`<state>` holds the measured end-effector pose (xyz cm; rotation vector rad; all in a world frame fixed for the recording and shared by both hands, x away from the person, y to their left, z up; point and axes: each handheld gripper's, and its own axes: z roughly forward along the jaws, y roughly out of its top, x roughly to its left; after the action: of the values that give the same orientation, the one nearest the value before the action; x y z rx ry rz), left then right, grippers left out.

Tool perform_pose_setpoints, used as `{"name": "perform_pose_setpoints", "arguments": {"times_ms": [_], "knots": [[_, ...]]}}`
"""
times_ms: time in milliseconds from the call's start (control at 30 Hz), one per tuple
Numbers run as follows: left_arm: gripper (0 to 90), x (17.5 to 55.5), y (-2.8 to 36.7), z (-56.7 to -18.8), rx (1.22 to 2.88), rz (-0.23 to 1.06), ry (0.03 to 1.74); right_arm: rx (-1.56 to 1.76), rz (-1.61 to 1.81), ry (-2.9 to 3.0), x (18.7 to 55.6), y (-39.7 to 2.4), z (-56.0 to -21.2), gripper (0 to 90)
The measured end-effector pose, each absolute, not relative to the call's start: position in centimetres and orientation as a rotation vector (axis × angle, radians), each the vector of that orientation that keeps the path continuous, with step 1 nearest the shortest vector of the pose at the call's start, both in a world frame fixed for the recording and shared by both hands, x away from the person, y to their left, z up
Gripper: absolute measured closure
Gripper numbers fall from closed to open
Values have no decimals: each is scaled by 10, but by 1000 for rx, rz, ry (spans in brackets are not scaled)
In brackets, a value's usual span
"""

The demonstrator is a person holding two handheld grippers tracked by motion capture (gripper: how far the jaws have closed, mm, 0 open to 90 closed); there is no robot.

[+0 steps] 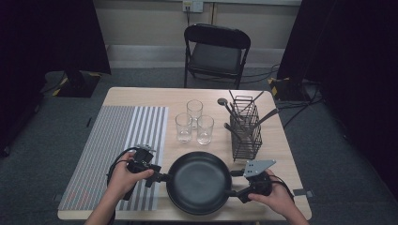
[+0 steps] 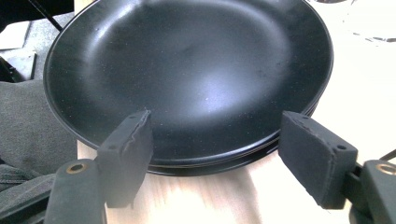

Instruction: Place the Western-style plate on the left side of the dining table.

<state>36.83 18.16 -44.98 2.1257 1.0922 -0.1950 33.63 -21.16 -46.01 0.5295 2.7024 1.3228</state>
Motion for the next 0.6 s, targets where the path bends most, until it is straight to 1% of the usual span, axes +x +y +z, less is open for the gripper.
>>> {"name": "perform_pose_setpoints", "arguments": {"times_ms": [500, 600], "knots": [[252, 367, 175, -447, 2138, -195, 1065, 526, 1325, 2706, 330, -211, -458, 255], [254, 366, 172, -447, 2135, -201, 1074, 520, 1327, 2716, 326, -212, -458, 237]]}}
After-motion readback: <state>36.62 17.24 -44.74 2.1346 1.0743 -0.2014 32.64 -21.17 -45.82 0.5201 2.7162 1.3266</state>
